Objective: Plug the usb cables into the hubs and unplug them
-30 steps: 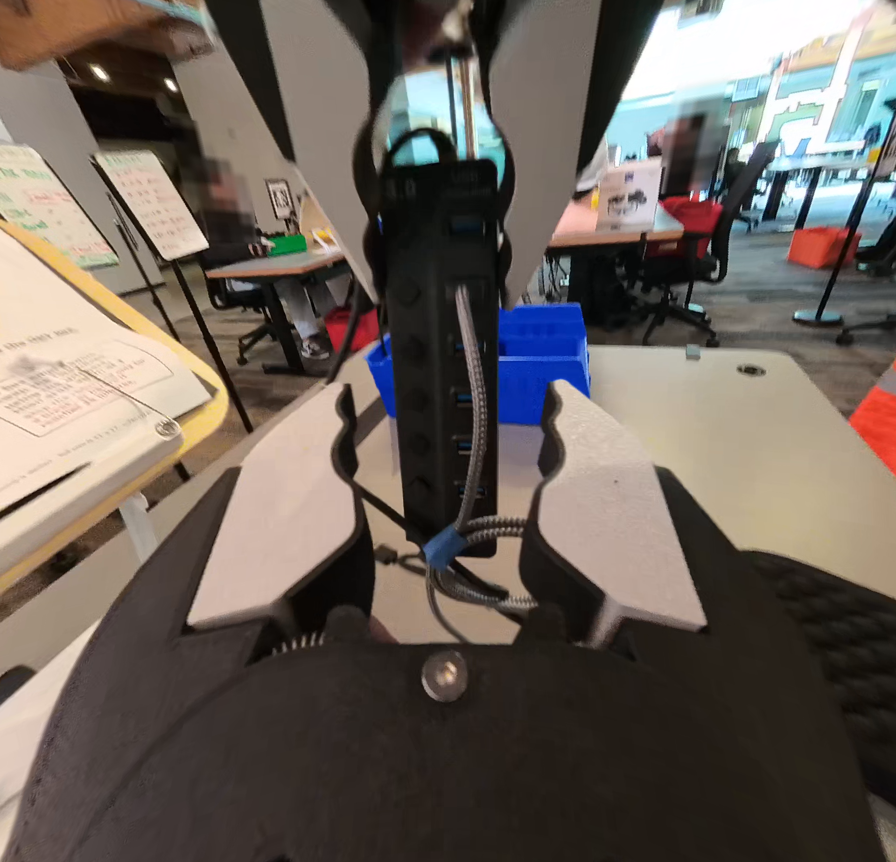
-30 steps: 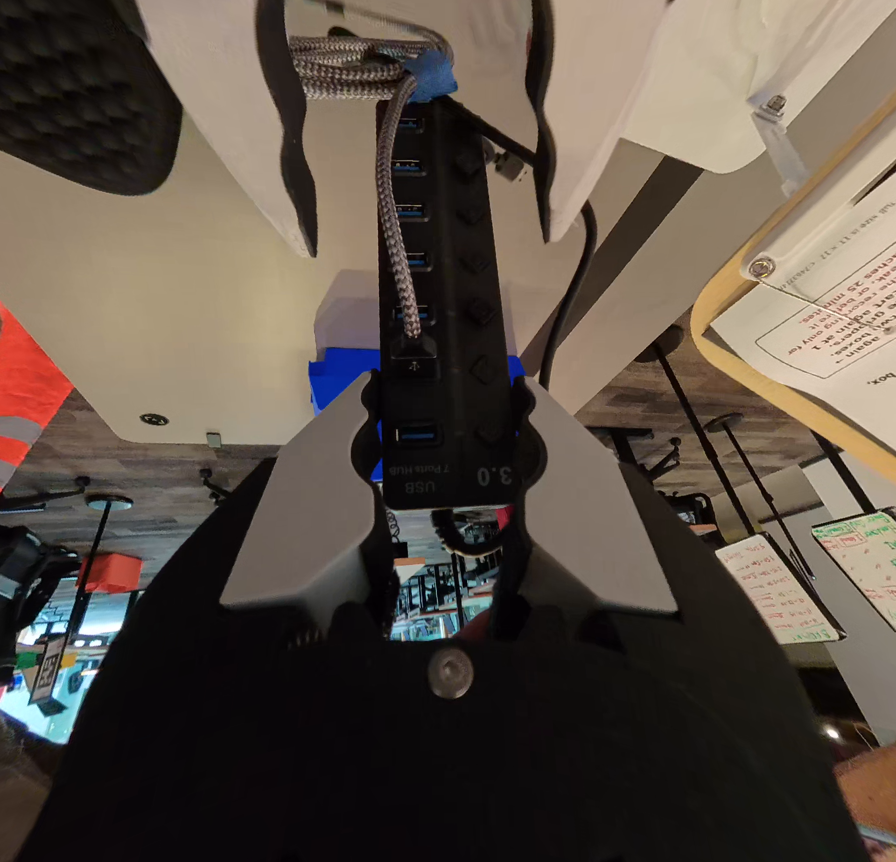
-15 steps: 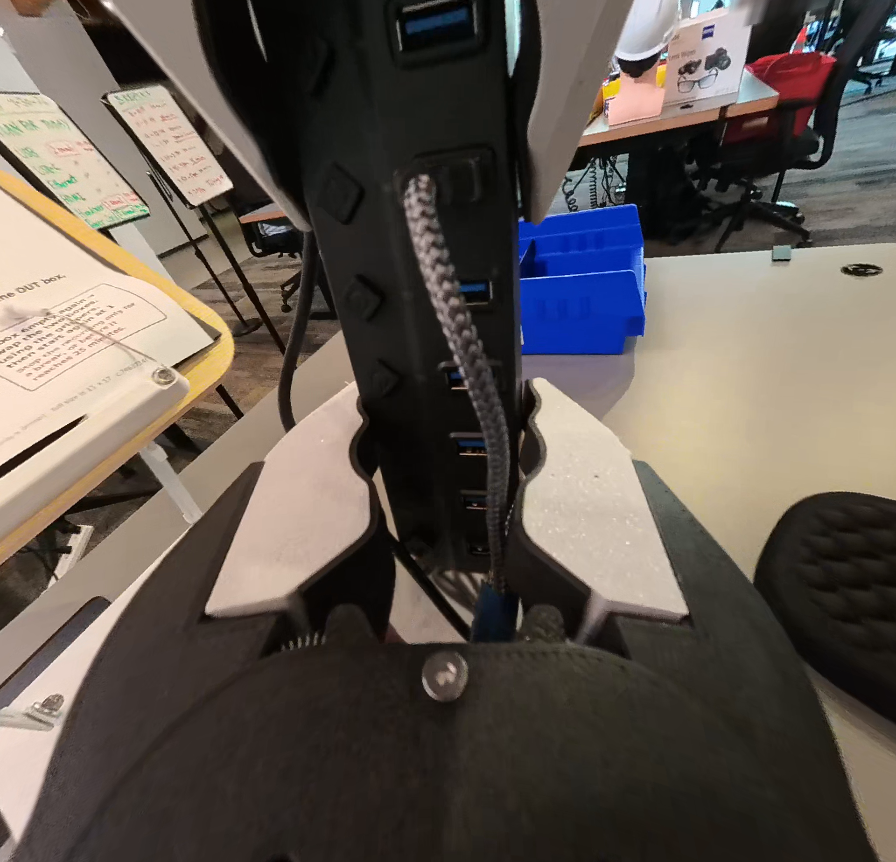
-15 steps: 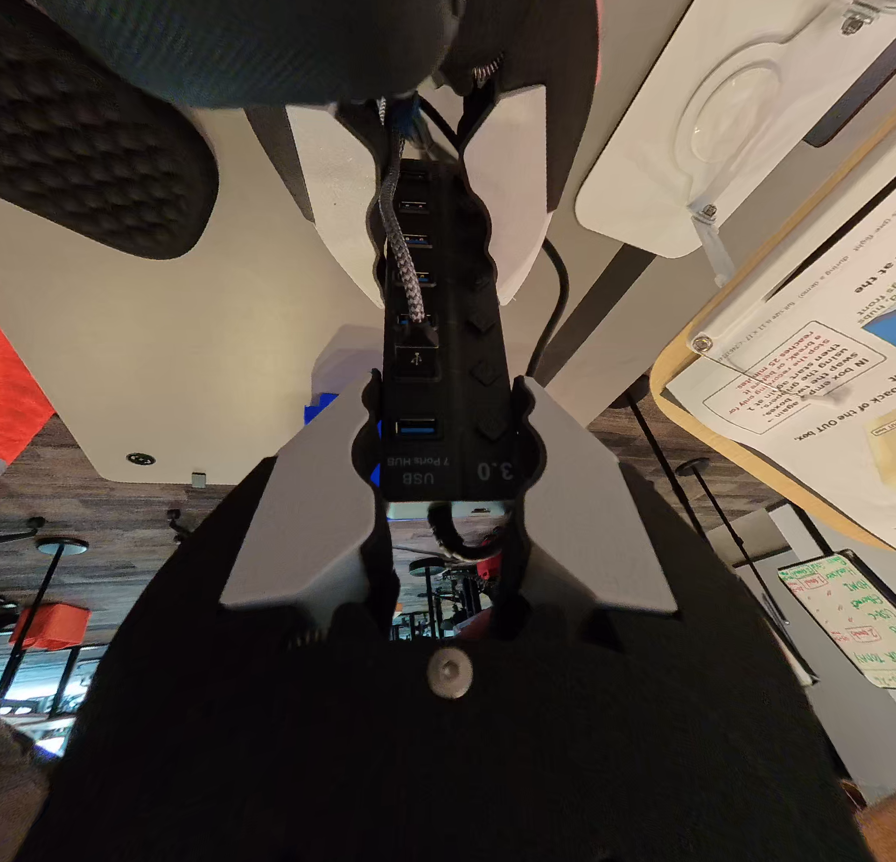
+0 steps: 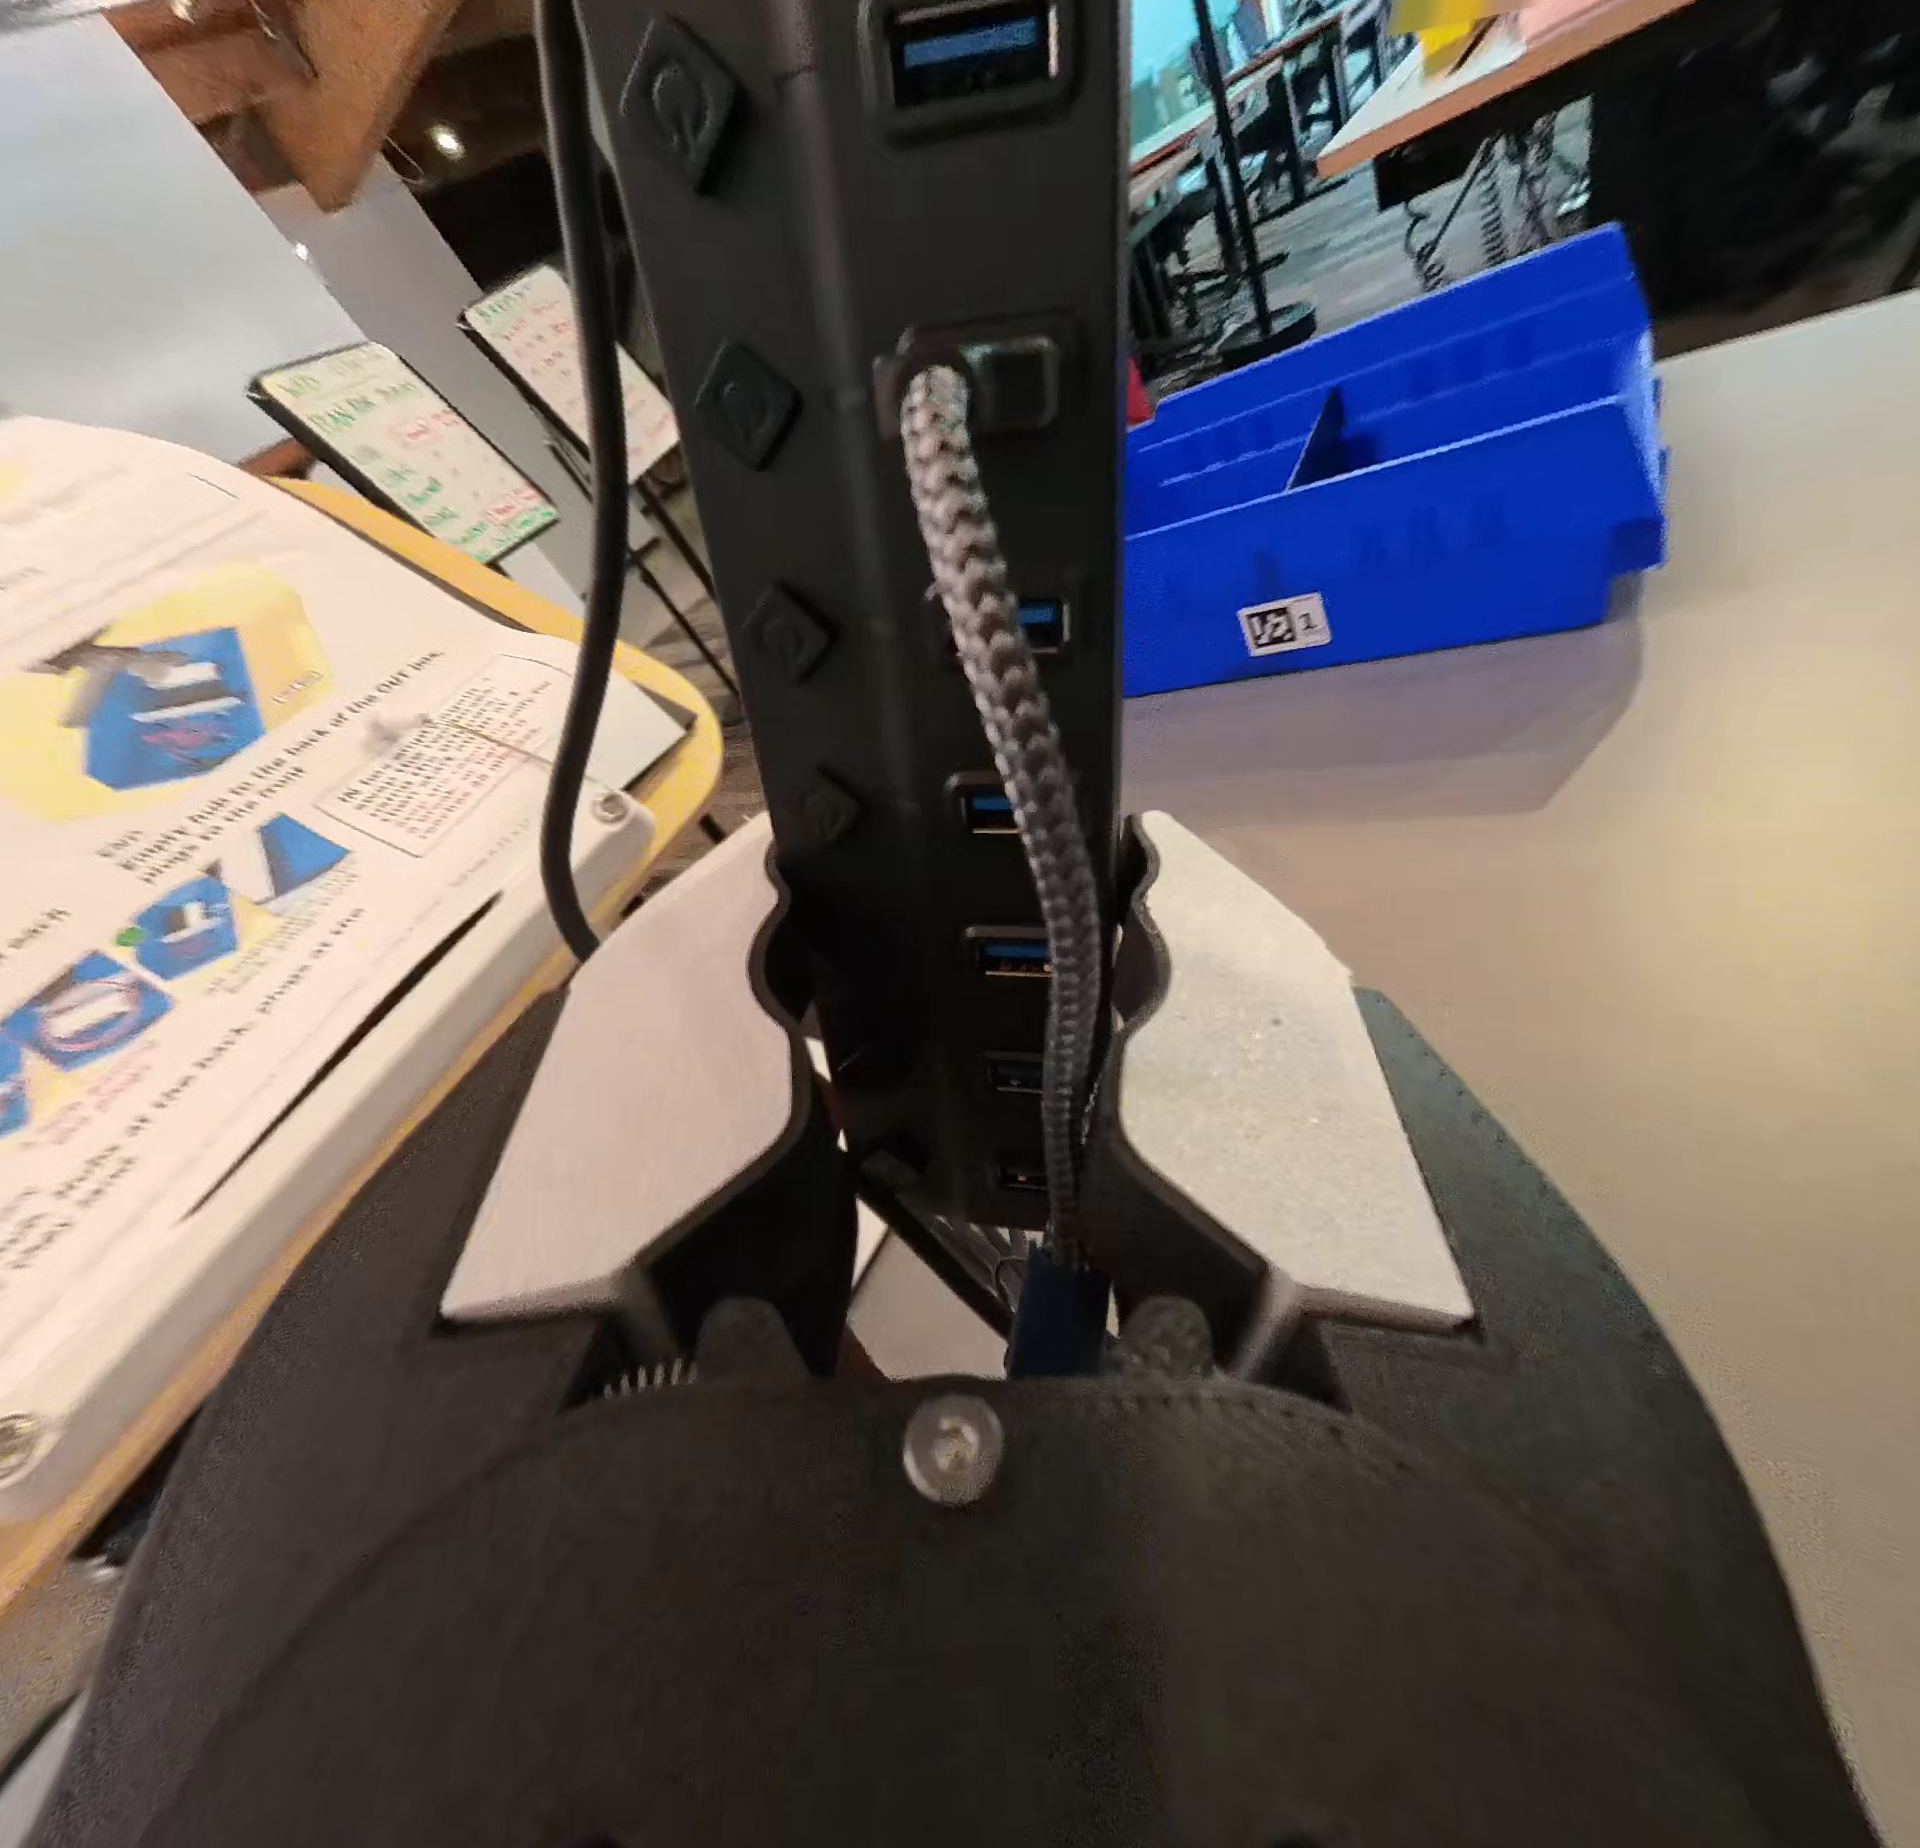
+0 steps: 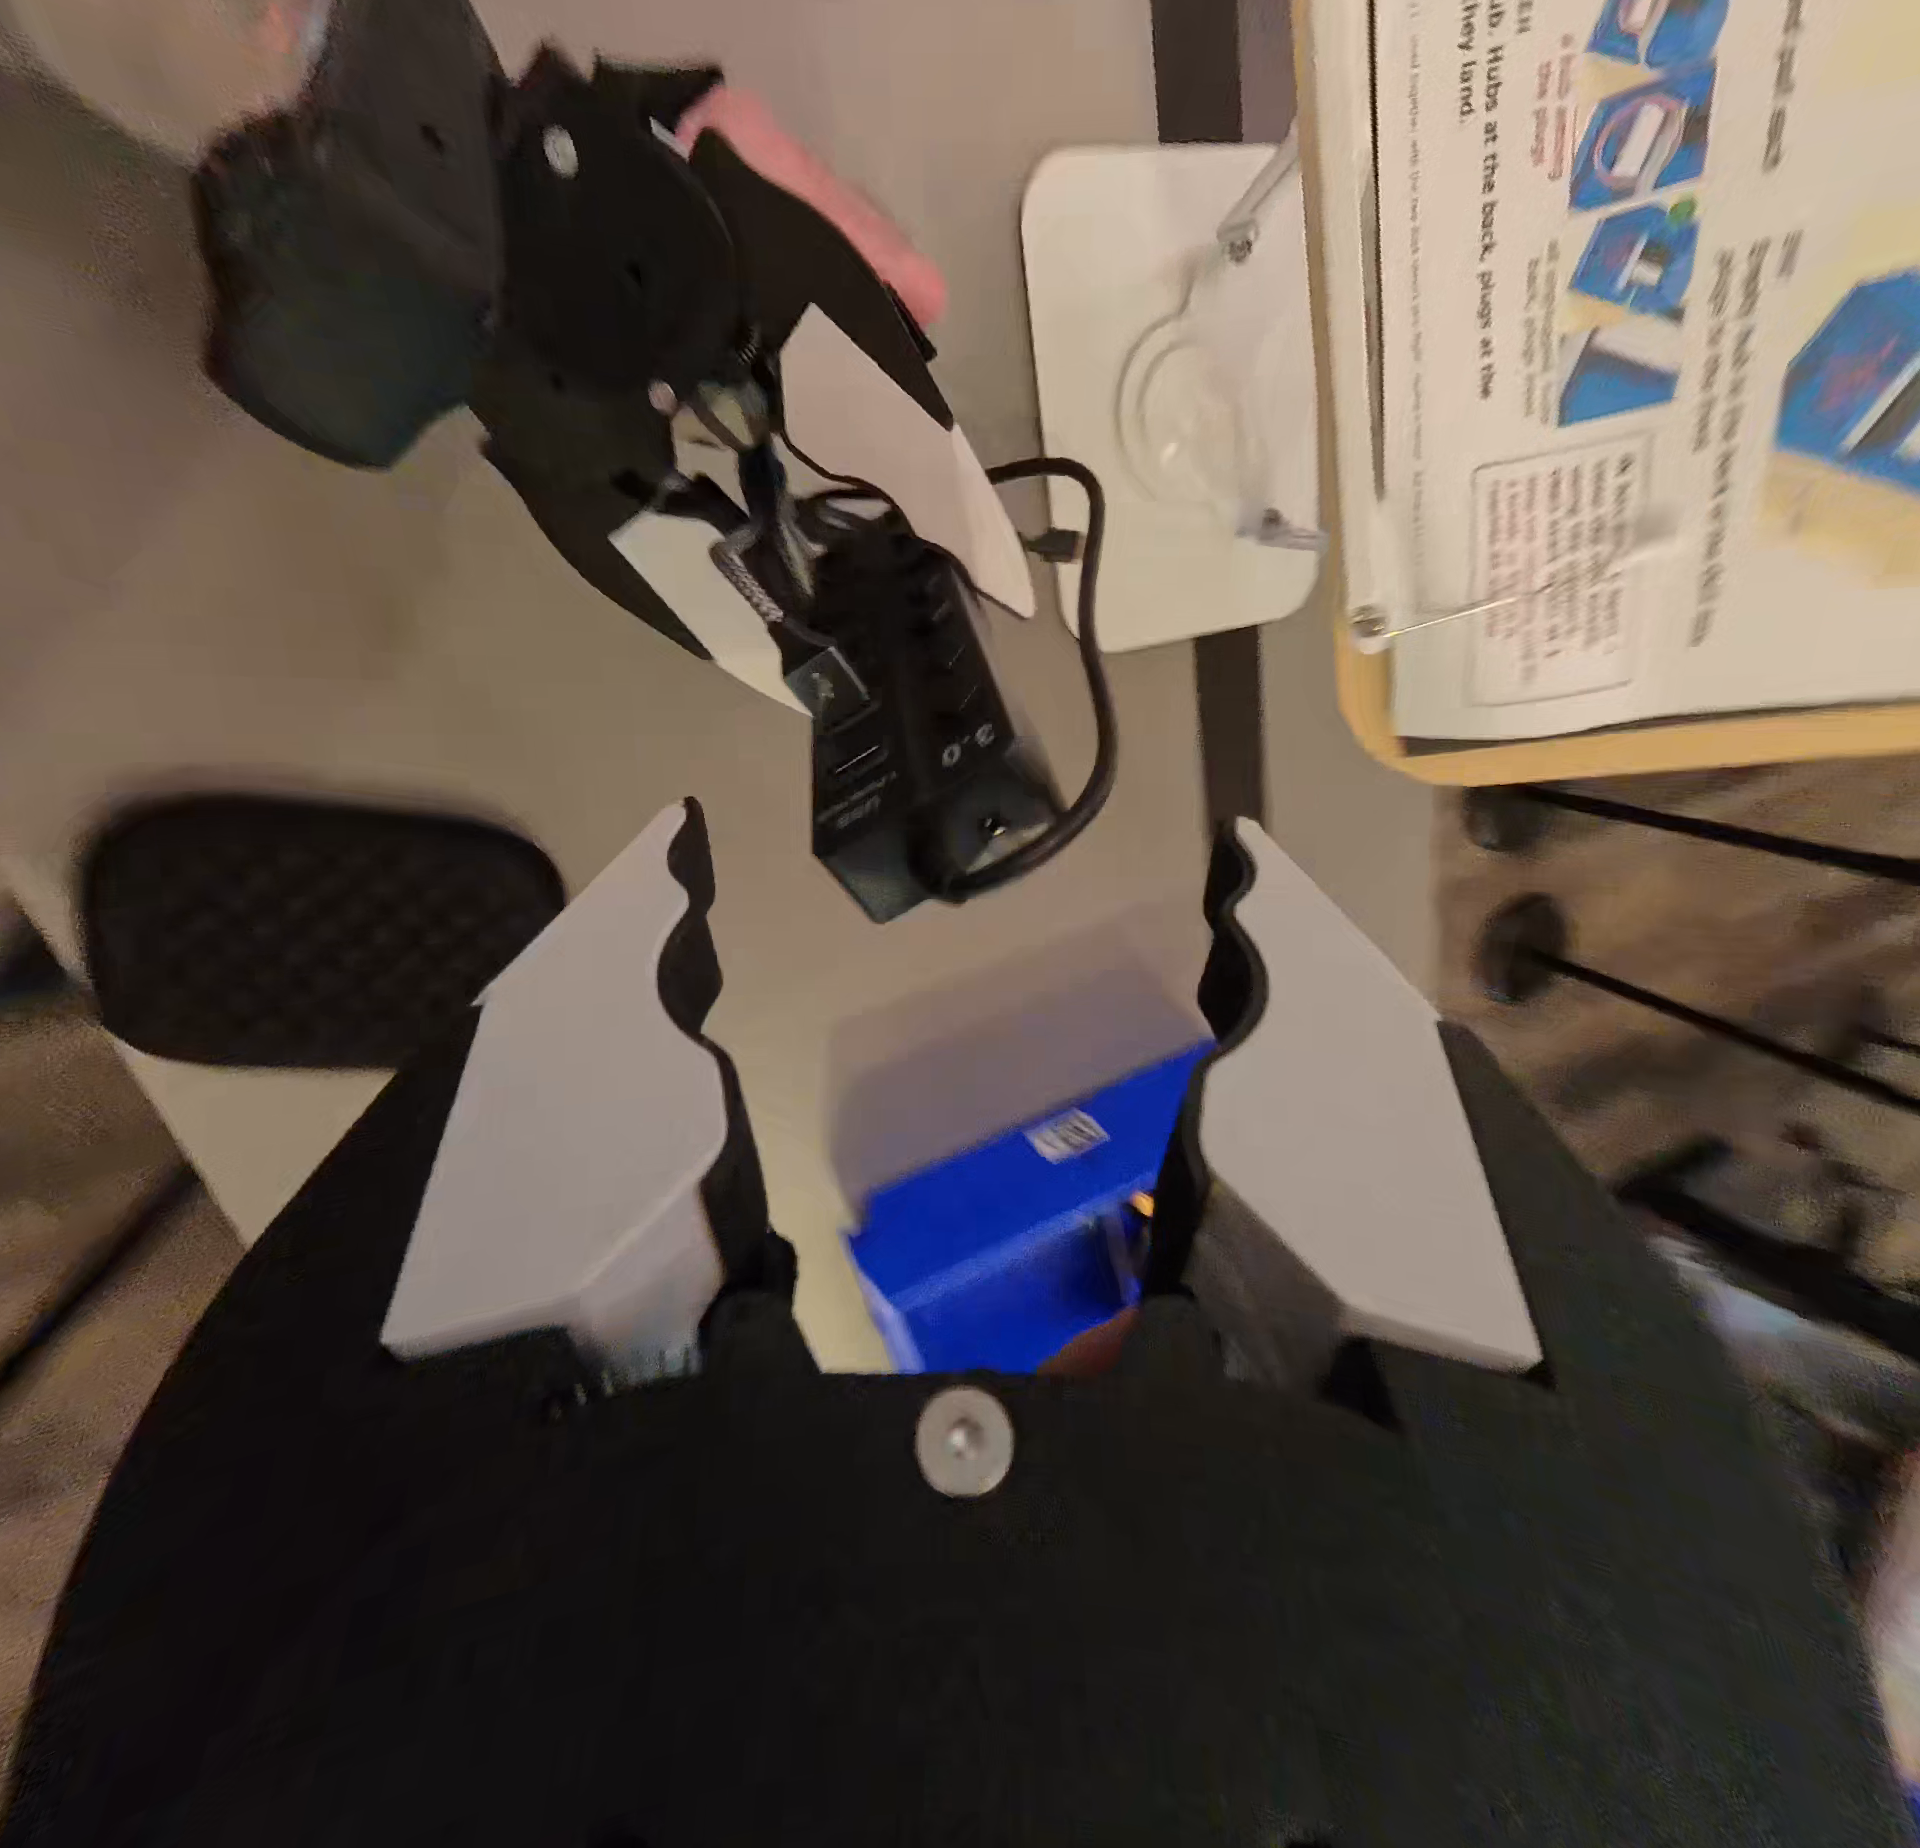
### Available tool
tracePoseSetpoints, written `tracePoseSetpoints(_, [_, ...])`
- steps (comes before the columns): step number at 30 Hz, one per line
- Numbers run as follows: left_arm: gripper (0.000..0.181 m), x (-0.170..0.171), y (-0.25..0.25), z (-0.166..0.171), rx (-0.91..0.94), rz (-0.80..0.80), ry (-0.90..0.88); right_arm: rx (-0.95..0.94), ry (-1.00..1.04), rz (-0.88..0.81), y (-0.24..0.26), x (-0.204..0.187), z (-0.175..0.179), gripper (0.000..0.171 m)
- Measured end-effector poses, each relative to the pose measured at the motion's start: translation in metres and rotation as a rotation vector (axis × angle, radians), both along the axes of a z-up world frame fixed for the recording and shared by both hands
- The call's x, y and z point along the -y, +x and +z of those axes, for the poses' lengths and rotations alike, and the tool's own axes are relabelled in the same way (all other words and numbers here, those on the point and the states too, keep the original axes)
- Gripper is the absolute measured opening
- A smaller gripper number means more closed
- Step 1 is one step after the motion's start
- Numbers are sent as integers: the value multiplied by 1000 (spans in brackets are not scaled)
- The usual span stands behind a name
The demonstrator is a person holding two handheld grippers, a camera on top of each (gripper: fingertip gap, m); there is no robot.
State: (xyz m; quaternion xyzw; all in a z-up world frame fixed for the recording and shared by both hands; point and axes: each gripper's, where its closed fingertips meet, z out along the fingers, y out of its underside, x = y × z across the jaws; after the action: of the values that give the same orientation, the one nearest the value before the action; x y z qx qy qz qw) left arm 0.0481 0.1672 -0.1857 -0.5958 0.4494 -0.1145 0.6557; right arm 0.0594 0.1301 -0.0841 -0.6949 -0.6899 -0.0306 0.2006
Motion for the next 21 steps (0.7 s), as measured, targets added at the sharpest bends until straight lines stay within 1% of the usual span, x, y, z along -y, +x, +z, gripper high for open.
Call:
tracePoseSetpoints(2, [56,-3,-3,0,-31,25,35,-189,-46,-126,11,-3,0,88])
tracePoseSetpoints(4, [56,-4,-4,0,-79,57,95,-389,-137,-204,13,1,-7,87])
tracePoseSetpoints(5, [56,-5,-4,-1,-108,69,121,-476,-165,-264,15,-2,-12,80])
tracePoseSetpoints(6, [56,-5,-4,-2,-138,85,152,-544,-206,-296,15,-1,-19,77])
tracePoseSetpoints(7, [56,-5,-3,-4,-164,96,176,-591,-256,-317,14,1,-29,77])
tracePoseSetpoints(9, [56,-4,0,-8,-212,106,213,-641,-304,-365,15,0,-52,64])
tracePoseSetpoints(11, [56,-5,1,-13,-270,123,248,-746,-348,-368,11,0,-60,49])
tracePoseSetpoints(12, [56,-7,0,-17,-302,139,260,-781,-355,-368,10,-1,-63,39])
tracePoseSetpoints(13, [56,-10,-2,-21,-331,149,270,-800,-356,-362,11,-2,-68,24])
tracePoseSetpoints(16, [55,-18,-6,-32,-414,175,297,-849,-322,-363,12,-8,-83,22])
tracePoseSetpoints(19, [56,-23,-7,-45,-473,175,290,-902,-344,-383,13,-13,-95,21])
tracePoseSetpoints(21, [59,-23,-5,-52,-491,124,272,-945,-381,-400,16,-18,-102,20])
